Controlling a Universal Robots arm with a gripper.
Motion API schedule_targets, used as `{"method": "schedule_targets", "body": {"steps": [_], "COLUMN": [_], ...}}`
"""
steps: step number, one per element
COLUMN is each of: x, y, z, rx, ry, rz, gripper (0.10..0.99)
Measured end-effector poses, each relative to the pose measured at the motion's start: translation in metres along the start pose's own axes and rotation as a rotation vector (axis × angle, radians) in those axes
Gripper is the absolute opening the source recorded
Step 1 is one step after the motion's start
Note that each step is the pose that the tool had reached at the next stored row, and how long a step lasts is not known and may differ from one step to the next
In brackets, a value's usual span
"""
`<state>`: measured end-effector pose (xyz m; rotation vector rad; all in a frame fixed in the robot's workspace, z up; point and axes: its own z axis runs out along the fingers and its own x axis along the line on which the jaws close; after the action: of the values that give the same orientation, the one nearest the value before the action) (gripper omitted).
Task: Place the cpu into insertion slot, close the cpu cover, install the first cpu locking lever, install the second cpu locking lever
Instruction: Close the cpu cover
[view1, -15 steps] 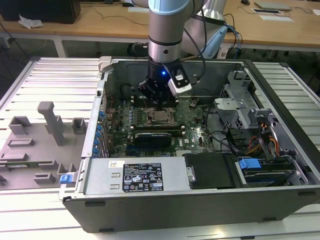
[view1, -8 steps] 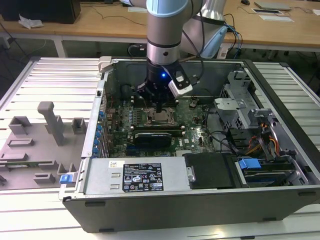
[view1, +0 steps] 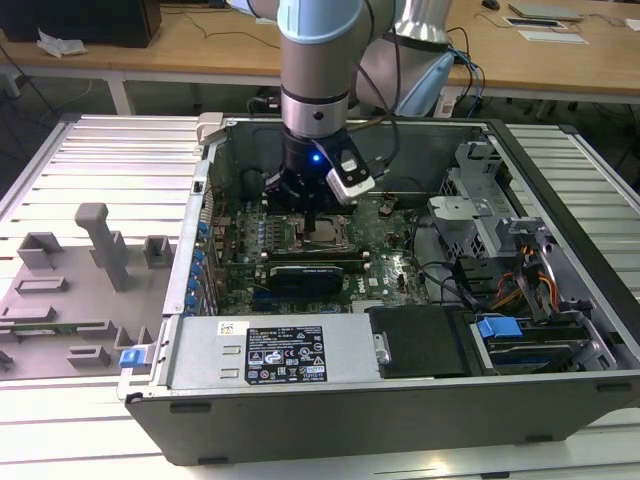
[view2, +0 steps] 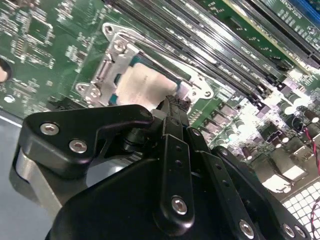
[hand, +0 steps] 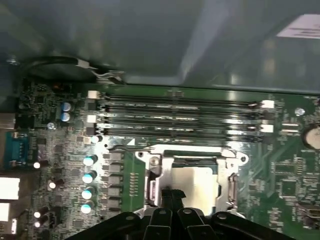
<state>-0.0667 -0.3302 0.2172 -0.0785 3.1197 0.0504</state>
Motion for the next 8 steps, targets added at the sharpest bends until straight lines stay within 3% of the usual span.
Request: {"method": "schedule_targets", "body": {"steps": [8], "x": [0.0075], "y": [0.0000], "z": [0.0099], "rx": [0.000], "ry": [0.0003], "rz": [-0.010], "gripper": [0.106]}}
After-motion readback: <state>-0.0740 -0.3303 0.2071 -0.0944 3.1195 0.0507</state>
